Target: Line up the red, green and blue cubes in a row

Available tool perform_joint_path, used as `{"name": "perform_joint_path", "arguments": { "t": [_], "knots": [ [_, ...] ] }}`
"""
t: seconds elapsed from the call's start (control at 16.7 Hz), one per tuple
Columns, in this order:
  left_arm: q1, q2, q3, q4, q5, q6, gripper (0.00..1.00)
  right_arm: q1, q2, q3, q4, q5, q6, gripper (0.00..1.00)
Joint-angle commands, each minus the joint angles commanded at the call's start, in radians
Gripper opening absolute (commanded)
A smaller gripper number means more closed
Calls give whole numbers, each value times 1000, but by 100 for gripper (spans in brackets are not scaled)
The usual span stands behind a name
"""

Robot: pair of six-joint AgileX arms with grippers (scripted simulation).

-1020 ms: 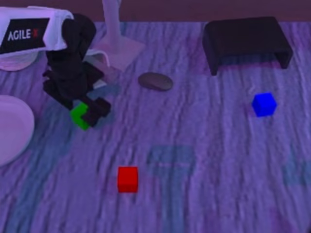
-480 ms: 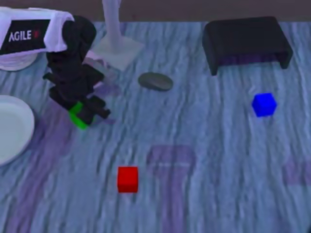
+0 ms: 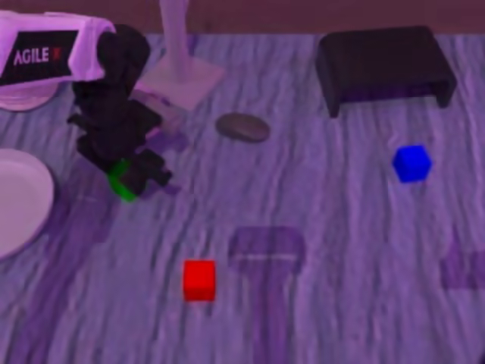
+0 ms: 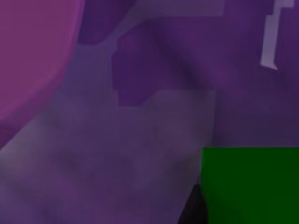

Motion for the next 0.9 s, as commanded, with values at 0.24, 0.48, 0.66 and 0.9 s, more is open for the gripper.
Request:
{"name": "perform_joint_path", "arguments": {
  "t": [0.24,0.48,0.66,0.9],
  "knots": [
    [4,-22,58,-77,0,2,0,0,0,0,0,0,0,100],
    [17,-70,145,-219,-1,-1,0,0,0,0,0,0,0,100],
    [19,-79,154,-233,-1,-2,0,0,0,0,0,0,0,100],
    [6,-76,152,-230,-1,-13,0,0,0,0,0,0,0,100]
  ]
}}
